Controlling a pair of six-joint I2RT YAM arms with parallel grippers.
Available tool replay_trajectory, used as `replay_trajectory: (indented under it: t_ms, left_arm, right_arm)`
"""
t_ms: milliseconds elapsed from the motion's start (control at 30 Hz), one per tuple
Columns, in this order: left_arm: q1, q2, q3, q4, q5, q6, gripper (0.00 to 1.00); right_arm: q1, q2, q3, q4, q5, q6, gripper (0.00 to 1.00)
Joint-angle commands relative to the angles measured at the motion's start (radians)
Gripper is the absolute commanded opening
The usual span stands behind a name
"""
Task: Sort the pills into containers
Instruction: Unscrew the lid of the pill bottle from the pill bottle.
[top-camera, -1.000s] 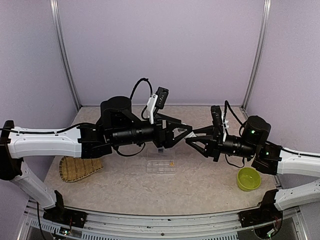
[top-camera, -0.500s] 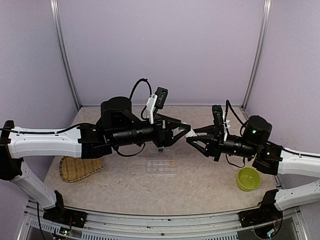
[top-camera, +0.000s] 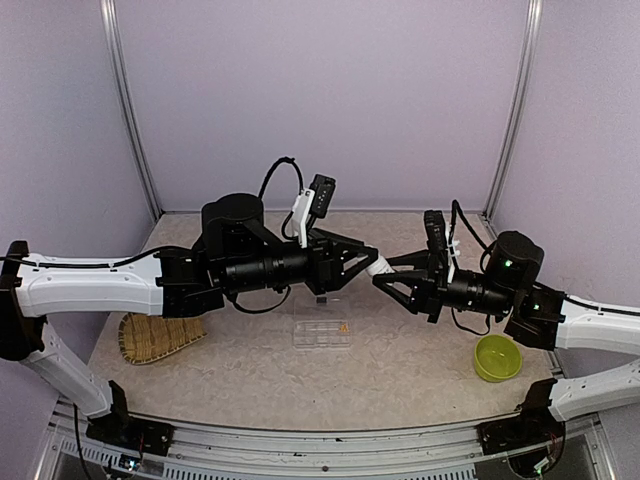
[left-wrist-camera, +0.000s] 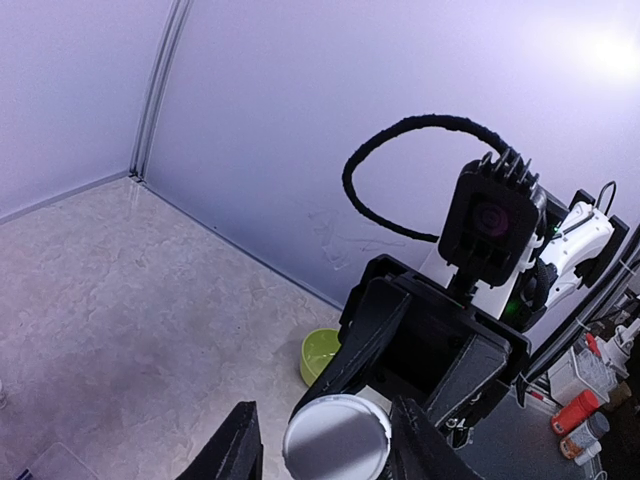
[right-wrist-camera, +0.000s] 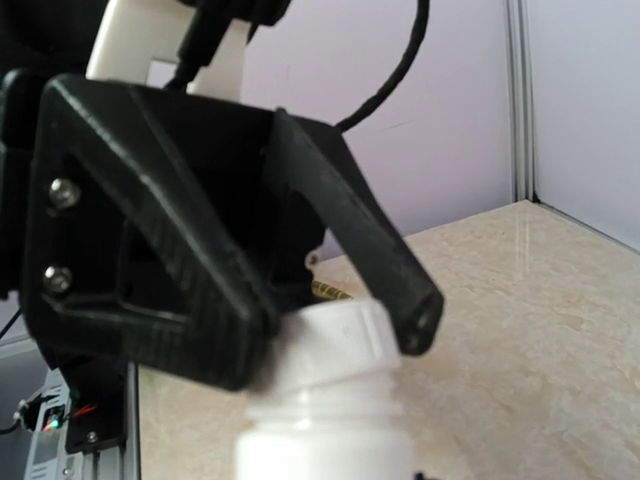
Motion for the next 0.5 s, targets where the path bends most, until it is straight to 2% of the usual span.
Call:
replay_trajectory:
  t_ms: [0, 467]
  left_arm:
    - [0.003, -0.03, 0.007, -0.021, -0.043, -0.005, 0.42]
    - [0.024, -0.04, -0.003, 0.003, -0.013, -0.075, 0.31]
  right_arm:
    - [-0.006, -0.011, -0.002, 0.004, 0.013, -0.027, 0.16]
    - [-0.007, -0.009, -0.006, 0.007, 0.026, -0.045, 0.16]
